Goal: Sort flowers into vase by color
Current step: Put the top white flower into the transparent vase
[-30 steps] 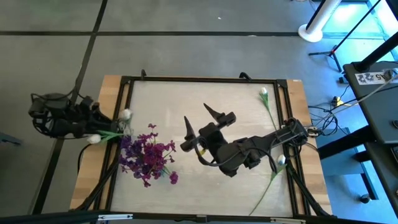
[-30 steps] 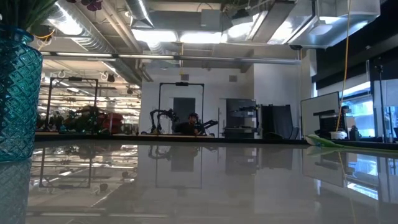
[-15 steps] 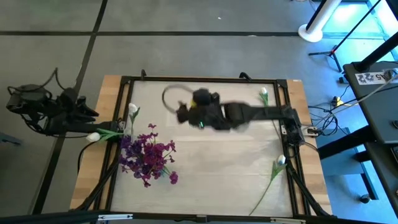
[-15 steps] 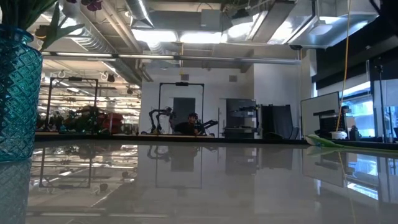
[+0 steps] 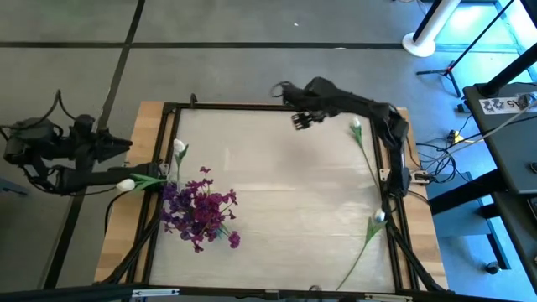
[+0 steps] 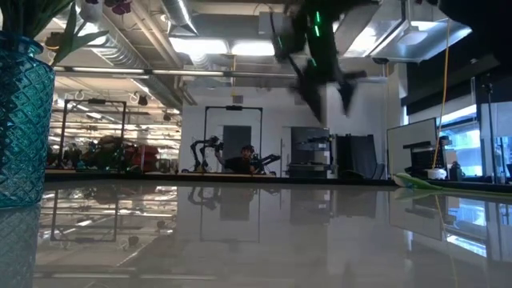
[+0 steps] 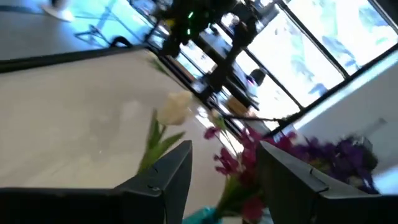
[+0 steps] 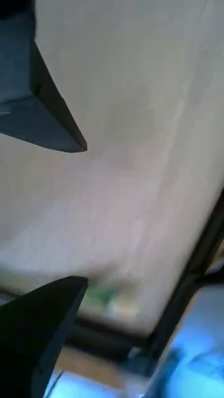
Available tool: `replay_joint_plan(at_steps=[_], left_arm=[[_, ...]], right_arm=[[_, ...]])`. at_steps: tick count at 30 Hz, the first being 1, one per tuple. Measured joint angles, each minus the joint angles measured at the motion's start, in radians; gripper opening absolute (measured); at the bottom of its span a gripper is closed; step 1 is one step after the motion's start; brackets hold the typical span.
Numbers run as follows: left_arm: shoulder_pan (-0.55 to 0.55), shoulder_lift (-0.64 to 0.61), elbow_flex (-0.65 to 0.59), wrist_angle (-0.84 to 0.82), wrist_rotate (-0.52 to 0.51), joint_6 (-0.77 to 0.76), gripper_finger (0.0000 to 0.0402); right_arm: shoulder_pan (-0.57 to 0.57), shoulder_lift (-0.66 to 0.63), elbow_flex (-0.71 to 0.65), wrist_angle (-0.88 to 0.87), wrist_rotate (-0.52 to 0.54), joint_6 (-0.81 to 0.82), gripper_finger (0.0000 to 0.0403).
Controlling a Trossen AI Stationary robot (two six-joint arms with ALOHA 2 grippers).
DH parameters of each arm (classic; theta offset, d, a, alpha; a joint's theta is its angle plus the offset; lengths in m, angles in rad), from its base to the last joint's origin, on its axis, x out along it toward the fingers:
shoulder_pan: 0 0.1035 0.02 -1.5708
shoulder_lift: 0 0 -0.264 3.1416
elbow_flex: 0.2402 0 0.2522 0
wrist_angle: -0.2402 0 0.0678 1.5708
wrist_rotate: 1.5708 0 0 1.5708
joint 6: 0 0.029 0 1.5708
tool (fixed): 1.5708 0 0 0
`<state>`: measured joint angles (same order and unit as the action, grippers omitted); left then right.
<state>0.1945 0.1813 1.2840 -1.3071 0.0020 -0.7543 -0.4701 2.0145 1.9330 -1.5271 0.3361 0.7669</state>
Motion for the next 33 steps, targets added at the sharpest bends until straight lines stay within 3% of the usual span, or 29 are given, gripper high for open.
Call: replay_joint_plan(at_steps=[5,11,18,21,25,33], left_arm=[[0.077,0.0,-0.002,-0.001,-0.022,-0.006,0.0172],[0.142,0.0,-0.006,0.001,-0.069,-0.005,0.0172],[0.144,0.001,-0.12,0.0,-0.112,-0.006,0.0172],[0.127,0.001,-0.193,0.037,-0.153,0.003,0.0172],[0.101,0.01,-0.257,0.154,-0.171,0.017,0.0172],[0.085,0.084,-0.269,0.182,-0.186,0.031,0.0165]], right_arm=[[-0.144,-0.015,-0.228,0.08,-0.031,-0.125,0.0342],[-0.283,-0.127,-0.539,0.277,-0.104,-0.17,0.0342],[-0.403,-0.253,-0.819,0.46,-0.193,-0.187,0.0315],[-0.453,-0.256,-0.873,0.508,-0.194,-0.168,0.0277],[-0.502,-0.256,-0.895,0.538,-0.109,-0.09,0.0221],[-0.511,-0.242,-0.891,0.618,-0.056,0.017,0.0132]])
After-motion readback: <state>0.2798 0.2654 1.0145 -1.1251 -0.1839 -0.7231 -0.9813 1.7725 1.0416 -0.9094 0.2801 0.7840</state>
